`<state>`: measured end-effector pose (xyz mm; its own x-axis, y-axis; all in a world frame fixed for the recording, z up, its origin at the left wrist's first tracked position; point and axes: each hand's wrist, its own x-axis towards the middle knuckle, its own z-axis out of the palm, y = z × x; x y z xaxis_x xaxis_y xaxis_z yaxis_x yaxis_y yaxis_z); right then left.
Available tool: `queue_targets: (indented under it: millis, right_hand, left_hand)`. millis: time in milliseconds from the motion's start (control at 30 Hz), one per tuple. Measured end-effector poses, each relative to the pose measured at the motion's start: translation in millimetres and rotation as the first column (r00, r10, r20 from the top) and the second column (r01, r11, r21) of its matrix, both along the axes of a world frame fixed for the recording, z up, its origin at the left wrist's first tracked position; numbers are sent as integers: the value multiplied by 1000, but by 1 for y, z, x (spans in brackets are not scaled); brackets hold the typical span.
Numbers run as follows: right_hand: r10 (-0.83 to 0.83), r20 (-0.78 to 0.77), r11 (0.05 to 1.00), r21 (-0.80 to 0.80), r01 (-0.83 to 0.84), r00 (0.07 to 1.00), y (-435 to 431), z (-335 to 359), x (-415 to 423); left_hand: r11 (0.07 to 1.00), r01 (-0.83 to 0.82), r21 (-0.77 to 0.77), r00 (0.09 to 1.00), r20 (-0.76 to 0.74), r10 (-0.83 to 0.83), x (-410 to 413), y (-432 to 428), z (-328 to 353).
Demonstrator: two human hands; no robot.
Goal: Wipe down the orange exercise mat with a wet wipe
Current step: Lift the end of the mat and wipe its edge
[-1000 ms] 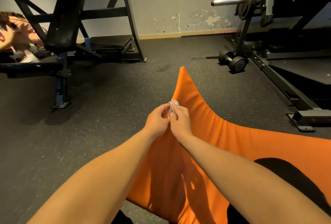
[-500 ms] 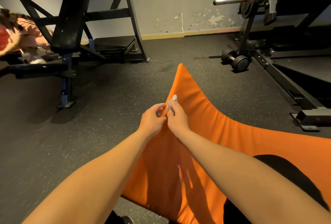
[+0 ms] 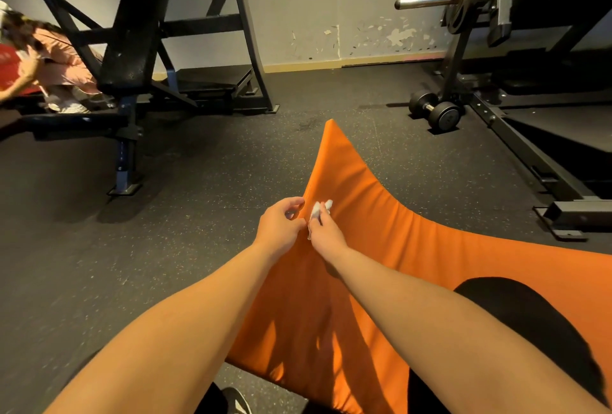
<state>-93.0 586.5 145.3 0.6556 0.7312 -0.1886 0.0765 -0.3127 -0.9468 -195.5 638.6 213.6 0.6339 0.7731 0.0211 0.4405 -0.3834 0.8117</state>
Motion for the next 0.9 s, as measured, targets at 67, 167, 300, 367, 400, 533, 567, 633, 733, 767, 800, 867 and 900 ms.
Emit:
queue_targets:
  millis: [67, 167, 300, 367, 400, 533, 567, 633, 733, 767, 800, 867, 900]
  right_hand:
    - [-4, -72, 1000, -26, 2, 997, 2, 0, 0]
    - [-18, -38, 993, 117, 22, 999, 12, 18, 5]
    - [-15, 45, 984, 181, 7, 999, 5, 23, 1]
    - [-4, 49, 995, 96, -1, 999, -5, 9, -5]
    - [7, 27, 999, 54, -8, 1000, -10, 0, -8]
    - [-16, 43, 997, 71, 13, 999, -15, 0, -5]
    - [-42, 76, 994, 105, 34, 996, -14, 7, -3]
    - [-68, 141, 983, 180, 42, 988, -16, 21, 0]
    - [-45, 152, 986, 166, 19, 987, -21, 16, -3]
    - [-33, 131, 993, 119, 17, 991, -24, 11, -4]
    - [-27, 100, 997, 75, 20, 995, -25, 4, -4]
    - [-26, 50, 999, 45, 24, 998, -24, 3, -3]
    - [-33, 50, 998, 59, 30, 998, -22, 11, -3]
  left_hand:
    - [1000, -1, -12, 1000, 25, 1, -5, 1, 0]
    - [996, 75, -40, 997, 20, -74, -9, 4, 6]
    - [978, 208, 12, 973, -107, -206, -12, -1, 5]
    - [979, 189, 77, 974, -137, -178, -13, -2, 3]
    - [979, 175, 104, 978, -134, -161, -14, -2, 3]
    - [977, 183, 110, 979, -107, -171, -14, -4, 8]
    - [975, 197, 104, 976, -113, -185, -15, -5, 9]
    - [965, 227, 133, 968, -134, -210, -16, -8, 12]
    - [955, 225, 194, 969, -146, -199, -19, -14, 17]
    - [957, 209, 201, 972, -147, -181, -19, -17, 19]
    - [960, 193, 202, 975, -149, -165, -18, -18, 21]
    - [965, 171, 200, 980, -140, -145, -16, -21, 24]
    - [965, 171, 199, 980, -131, -147, -16, -22, 25]
